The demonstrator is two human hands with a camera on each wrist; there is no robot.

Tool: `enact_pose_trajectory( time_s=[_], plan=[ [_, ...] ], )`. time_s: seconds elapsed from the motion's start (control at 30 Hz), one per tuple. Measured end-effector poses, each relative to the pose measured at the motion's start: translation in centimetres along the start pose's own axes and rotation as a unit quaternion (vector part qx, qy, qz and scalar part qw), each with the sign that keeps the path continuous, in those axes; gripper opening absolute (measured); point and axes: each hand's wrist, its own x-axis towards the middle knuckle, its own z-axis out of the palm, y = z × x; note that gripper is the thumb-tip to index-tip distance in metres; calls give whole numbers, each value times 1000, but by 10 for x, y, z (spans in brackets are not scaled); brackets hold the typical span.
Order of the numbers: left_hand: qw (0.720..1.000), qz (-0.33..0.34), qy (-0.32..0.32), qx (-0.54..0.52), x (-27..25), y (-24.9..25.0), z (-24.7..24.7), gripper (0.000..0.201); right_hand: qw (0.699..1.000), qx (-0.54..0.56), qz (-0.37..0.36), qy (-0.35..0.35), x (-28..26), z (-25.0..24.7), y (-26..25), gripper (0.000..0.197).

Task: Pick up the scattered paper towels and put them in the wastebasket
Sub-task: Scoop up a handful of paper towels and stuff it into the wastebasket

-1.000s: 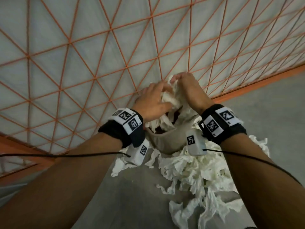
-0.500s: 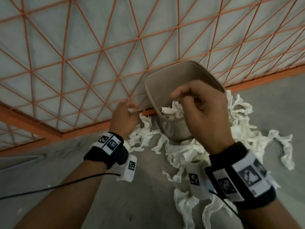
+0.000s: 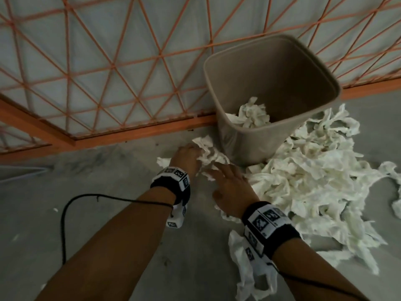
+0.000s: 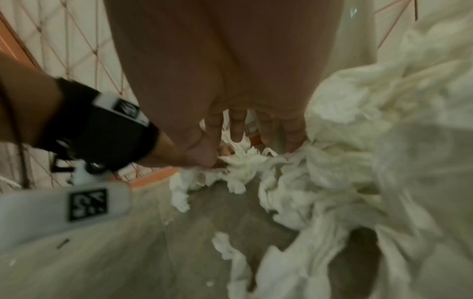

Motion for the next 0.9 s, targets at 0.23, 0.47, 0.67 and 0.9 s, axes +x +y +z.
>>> enact_pose_trajectory(
  time_s=[0.23, 0.47, 0.67, 0.9],
  plan=[
    [963, 19, 125, -239, -42, 19, -39, 27, 995, -73, 53, -48, 17, 16, 12, 66],
    [870, -86, 259, -410, -69, 19, -71, 29, 996, -57, 61, 18, 24, 15, 7, 73],
    [908, -110, 192, -356, -99, 8, -17, 28, 994, -72, 68, -52, 40, 3, 12, 51],
    [999, 2, 25, -32, -113, 1, 49, 38, 997, -24, 70, 15, 22, 7, 21, 21]
  ],
)
